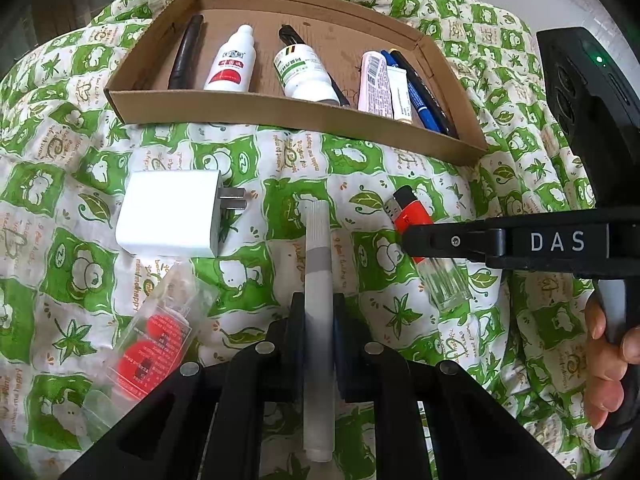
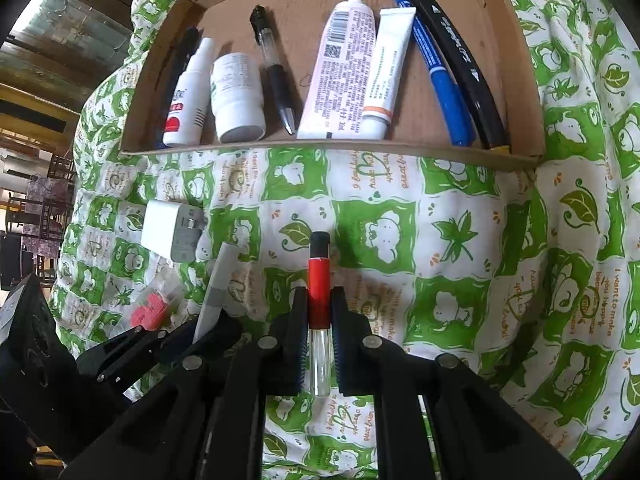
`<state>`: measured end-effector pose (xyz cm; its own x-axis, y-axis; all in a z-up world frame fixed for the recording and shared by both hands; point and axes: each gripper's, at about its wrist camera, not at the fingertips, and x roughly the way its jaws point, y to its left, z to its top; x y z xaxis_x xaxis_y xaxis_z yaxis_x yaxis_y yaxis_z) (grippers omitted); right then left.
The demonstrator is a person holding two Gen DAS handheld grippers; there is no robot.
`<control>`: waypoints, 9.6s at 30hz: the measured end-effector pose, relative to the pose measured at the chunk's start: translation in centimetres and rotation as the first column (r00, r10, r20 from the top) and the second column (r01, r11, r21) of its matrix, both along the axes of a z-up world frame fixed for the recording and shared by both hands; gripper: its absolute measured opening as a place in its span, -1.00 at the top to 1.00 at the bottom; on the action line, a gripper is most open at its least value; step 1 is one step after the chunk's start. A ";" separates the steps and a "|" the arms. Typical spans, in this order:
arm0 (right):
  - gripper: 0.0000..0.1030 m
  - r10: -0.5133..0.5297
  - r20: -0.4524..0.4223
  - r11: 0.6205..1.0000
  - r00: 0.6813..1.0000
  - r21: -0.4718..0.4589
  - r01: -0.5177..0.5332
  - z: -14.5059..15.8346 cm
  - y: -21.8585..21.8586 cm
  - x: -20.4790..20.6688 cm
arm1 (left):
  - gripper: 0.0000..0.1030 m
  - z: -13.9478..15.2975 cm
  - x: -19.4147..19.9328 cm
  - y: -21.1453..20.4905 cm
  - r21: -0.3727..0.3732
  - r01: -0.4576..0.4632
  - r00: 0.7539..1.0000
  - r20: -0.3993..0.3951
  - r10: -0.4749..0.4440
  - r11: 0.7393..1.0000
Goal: Organize rigid objects
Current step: 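Lift the red lighter with the right gripper while the left lifts the white marker, then lower the lighter and white marker into the tray and open both grippers, then grasp the white charger cube with the right gripper while the left grasps the clear red-numbered case, then lift the charger cube with the right gripper while the left lifts the clear case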
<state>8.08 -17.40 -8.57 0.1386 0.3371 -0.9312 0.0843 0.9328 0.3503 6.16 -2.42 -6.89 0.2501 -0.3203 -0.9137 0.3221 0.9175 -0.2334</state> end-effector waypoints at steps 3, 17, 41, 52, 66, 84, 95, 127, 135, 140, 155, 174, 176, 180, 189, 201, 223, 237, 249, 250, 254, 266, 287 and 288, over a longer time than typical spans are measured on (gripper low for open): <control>0.80 0.001 0.009 1.000 1.000 -0.004 -0.001 0.2 0.0 0.0 | 0.78 0.1 0.0 0.1 -0.003 0.000 1.000 0.003 0.000 1.000; 0.80 0.004 0.008 1.000 1.000 -0.006 -0.004 0.1 0.1 -0.1 | 0.78 0.1 -0.1 0.0 -0.001 -0.004 1.000 0.004 0.004 1.000; 0.80 -0.029 0.122 0.999 0.992 0.041 0.024 4.4 -1.7 0.2 | 0.78 2.7 0.8 0.8 -0.020 -0.051 0.998 0.032 0.052 0.998; 0.80 -0.089 0.158 0.994 0.983 0.072 0.079 6.0 -3.7 0.6 | 0.78 7.4 2.9 0.6 -0.046 -0.079 0.993 0.089 0.083 0.996; 0.80 -0.106 0.207 0.993 0.973 0.071 0.093 7.7 -5.0 2.6 | 0.78 8.2 5.9 0.4 -0.042 -0.080 0.990 0.110 0.084 0.996; 0.80 -0.127 0.254 0.991 0.959 0.084 0.109 6.5 -8.4 11.0 | 0.78 6.1 15.1 -1.0 -0.086 -0.133 0.984 0.106 0.142 0.987; 0.80 -0.174 0.289 0.984 0.941 0.078 0.158 6.3 -11.0 13.4 | 0.78 3.7 18.6 -6.5 -0.089 -0.097 0.990 0.097 0.106 0.991; 0.04 -0.017 0.389 0.974 0.921 -0.201 0.102 5.5 -8.2 11.9 | -0.19 5.4 11.3 -4.4 -0.078 -0.117 0.981 0.148 0.128 0.990; -0.16 -0.135 0.282 0.987 0.950 -0.046 0.154 4.5 -7.5 9.1 | -0.21 6.4 2.4 5.3 -0.032 -0.224 0.971 0.075 0.226 0.974; -0.16 -0.045 0.225 0.999 0.973 -0.004 0.047 4.5 -3.2 6.9 | -0.24 6.7 1.7 9.3 -0.087 -0.285 0.956 0.046 0.290 0.954; -0.01 0.105 0.066 0.978 0.992 0.172 -0.115 1.4 4.3 3.1 | -0.24 4.7 0.9 7.5 0.072 -0.113 0.993 0.052 0.110 0.991; -0.18 0.404 0.224 0.913 0.887 -0.036 -0.407 2.1 8.9 2.2 | 0.39 3.0 -0.6 9.0 0.024 -0.128 0.991 -0.036 0.129 0.991; -0.18 0.449 0.259 0.892 0.856 -0.072 -0.446 2.5 9.7 2.3 | 0.39 3.2 -1.4 9.5 -0.010 -0.149 0.988 -0.043 0.149 0.989; -0.18 0.545 0.291 0.837 0.786 -0.123 -0.534 2.7 11.9 3.0 | 0.39 3.7 -2.8 9.3 -0.018 -0.155 0.987 -0.037 0.154 0.988; -0.28 0.699 0.209 0.714 0.685 -0.274 -0.645 -1.9 18.1 4.3 | 0.39 3.2 -2.6 9.1 -0.010 -0.162 0.986 -0.030 0.162 0.987; 0.04 0.573 0.101 0.799 0.813 -0.288 -0.527 -0.7 12.4 1.4 | 0.39 2.8 -2.1 7.5 -0.023 -0.155 0.988 -0.009 0.155 0.988; 0.05 0.387 0.021 0.874 0.922 -0.328 -0.359 -2.0 7.2 0.1 | 0.38 -0.8 2.5 3.0 0.035 -0.090 0.995 0.041 0.088 0.995; 0.10 0.359 0.034 0.892 0.933 -0.306 -0.332 -2.9 6.6 0.6 | 0.42 -1.1 3.2 1.2 0.070 -0.075 0.996 0.062 0.071 0.995; 0.11 0.308 0.040 0.931 0.950 -0.216 -0.293 -1.0 4.7 0.9 | 0.43 -0.9 2.7 2.4 0.030 -0.092 0.995 0.050 0.091 0.995; 0.11 0.303 0.039 0.937 0.952 -0.195 -0.290 -0.8 4.5 1.0 | 0.43 -0.8 2.6 2.7 0.019 -0.097 0.994 0.047 0.096 0.995; 0.11 0.290 0.036 0.952 0.956 -0.113 -0.284 -0.1 3.9 1.3 | 0.43 0.5 2.3 3.7 -0.024 -0.132 0.990 0.044 0.133 0.991; 0.11 0.234 0.068 0.971 0.970 0.022 -0.236 2.6 1.5 2.4 | 0.43 2.5 1.9 4.1 -0.063 -0.157 0.985 0.057 0.160 0.986; 0.11 0.106 0.199 0.991 0.974 0.053 -0.119 6.1 -1.7 2.7 | 0.43 5.7 2.8 2.9 -0.052 -0.142 0.981 0.124 0.148 0.988; 0.11 0.104 0.202 0.992 0.974 0.051 -0.116 6.1 -1.6 2.9 | 0.43 5.9 2.9 2.8 -0.049 -0.140 0.981 0.130 0.145 0.989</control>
<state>10.97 -19.04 -2.48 0.2774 0.4173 -0.8654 -0.0947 0.9083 0.4076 9.02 0.40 -1.03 0.4144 -0.3082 -0.8563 0.2197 0.9470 -0.2345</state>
